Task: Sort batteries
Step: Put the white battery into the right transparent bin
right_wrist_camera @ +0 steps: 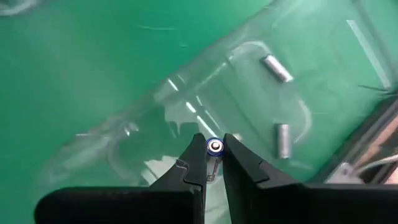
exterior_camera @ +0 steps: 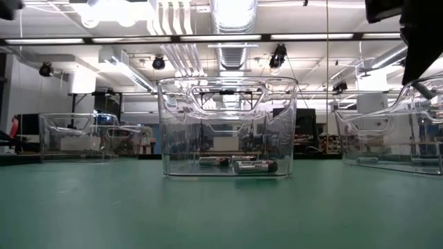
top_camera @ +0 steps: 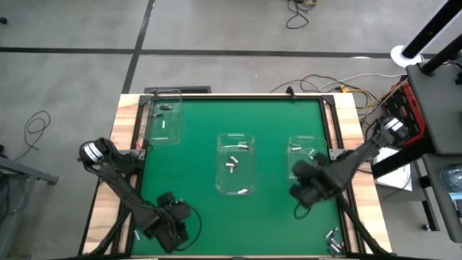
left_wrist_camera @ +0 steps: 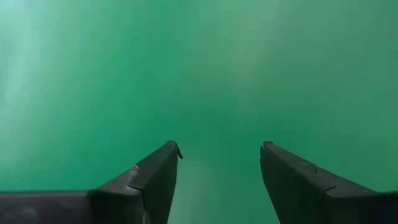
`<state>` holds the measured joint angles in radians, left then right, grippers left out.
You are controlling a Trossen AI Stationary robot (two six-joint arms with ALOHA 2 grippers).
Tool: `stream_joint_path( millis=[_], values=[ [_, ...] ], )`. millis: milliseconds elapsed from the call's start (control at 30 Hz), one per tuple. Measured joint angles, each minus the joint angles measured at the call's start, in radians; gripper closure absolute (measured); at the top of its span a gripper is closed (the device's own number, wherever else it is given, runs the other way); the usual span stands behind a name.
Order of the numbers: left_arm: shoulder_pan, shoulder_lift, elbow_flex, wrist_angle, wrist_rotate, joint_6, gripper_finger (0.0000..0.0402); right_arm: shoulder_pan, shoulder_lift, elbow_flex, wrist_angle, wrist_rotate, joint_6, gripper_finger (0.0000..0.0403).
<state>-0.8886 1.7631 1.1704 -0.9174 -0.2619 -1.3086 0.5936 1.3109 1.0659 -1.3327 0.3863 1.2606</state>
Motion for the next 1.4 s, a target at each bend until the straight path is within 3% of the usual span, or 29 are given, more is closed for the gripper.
stream_joint_path(
  millis=[167, 300, 567, 1067, 1400],
  values=[
    [-0.043, 0.038, 0.059, -0.140, 0.155, 0.010, 0.0164, -0.074, -0.174, -0.095, 0.006, -0.002, -0.257, 0.0380],
    [-0.085, 0.048, 0.047, -0.146, 0.192, 0.000, 0.0151, -0.126, -0.262, -0.164, 0.042, -0.002, -0.401, 0.0380],
    [-0.110, 0.091, -0.039, -0.058, 0.319, -0.007, 0.0150, -0.208, -0.264, -0.357, 0.227, -0.095, -0.628, 0.0380],
    [-0.114, 0.101, 0.026, -0.101, 0.253, 0.023, 0.0170, -0.239, -0.112, -0.469, 0.368, -0.133, -0.622, 0.0378],
    [-0.114, 0.101, 0.113, -0.218, 0.241, 0.005, 0.0170, -0.239, 0.000, -0.473, 0.406, -0.077, -0.586, 0.0332]
  ],
)
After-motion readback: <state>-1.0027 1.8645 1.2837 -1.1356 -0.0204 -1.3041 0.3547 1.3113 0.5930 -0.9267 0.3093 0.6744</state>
